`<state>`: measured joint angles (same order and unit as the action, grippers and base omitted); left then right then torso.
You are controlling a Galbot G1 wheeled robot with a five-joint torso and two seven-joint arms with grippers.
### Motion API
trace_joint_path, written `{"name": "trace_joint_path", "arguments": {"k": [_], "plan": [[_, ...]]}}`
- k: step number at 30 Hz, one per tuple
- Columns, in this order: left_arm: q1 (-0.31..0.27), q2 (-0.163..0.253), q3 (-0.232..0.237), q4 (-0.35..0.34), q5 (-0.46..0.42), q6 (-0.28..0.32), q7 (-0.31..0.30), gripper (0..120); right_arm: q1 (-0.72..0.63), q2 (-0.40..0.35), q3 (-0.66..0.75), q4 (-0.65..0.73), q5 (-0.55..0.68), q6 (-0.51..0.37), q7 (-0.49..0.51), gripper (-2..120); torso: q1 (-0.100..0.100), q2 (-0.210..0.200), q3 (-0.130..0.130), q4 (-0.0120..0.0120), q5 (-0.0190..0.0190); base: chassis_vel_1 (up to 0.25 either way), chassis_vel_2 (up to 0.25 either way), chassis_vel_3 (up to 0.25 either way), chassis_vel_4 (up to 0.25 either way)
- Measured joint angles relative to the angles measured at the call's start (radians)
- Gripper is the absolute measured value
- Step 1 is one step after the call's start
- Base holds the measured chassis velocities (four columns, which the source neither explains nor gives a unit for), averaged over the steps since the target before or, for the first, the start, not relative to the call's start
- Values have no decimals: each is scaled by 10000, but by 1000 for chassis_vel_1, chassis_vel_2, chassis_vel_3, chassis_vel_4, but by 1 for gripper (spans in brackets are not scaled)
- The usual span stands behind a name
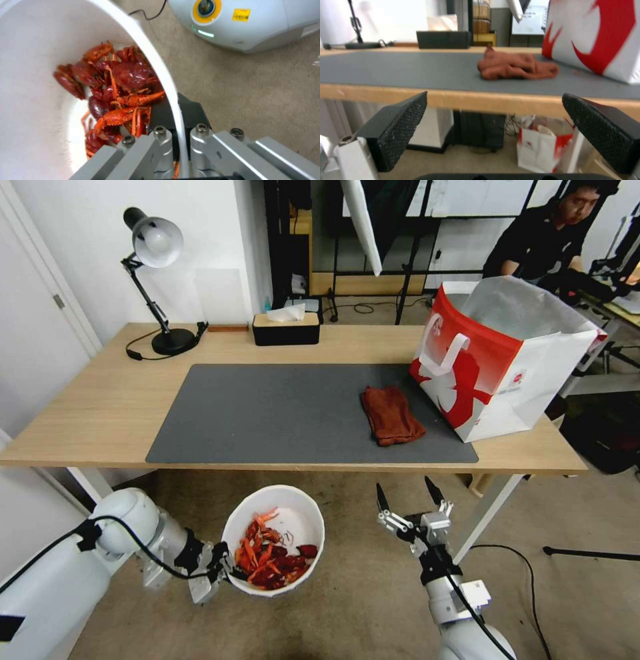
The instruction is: Sweep shrimp from table into container with towel, then put container into takeout bag.
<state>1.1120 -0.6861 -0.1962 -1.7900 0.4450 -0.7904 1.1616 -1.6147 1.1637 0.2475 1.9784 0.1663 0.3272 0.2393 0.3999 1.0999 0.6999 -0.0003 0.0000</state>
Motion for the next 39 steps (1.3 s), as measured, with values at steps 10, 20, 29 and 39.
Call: {"name": "trace_joint_path", "arguments": {"k": [10, 20, 29, 39], "plan": [[1560, 806, -1892, -2544, -919, 287, -211, 0, -632, 26, 440, -252, 178, 539, -121, 100, 0, 0, 1, 2, 0, 0, 0, 0, 0], [974, 1663, -2155, -3791, -2815, 1951, -502, 0, -948, 81, 424, -207, 15, 757, -236, 100, 1, 0, 1, 3, -1, 0, 0, 0, 0], [-1616, 1932, -1165, -3185, -4354, 2868, -1120, 0, -1209, 223, 356, -160, -231, 951, -303, 100, 3, 0, 3, 1, -3, 0, 0, 0, 0], [-4546, 1263, 662, -1779, -4737, 2990, -1331, 0, -1368, 512, 118, -225, -623, 1090, -340, 100, 3, 0, 3, 5, -1, 0, 0, 0, 0]]}}
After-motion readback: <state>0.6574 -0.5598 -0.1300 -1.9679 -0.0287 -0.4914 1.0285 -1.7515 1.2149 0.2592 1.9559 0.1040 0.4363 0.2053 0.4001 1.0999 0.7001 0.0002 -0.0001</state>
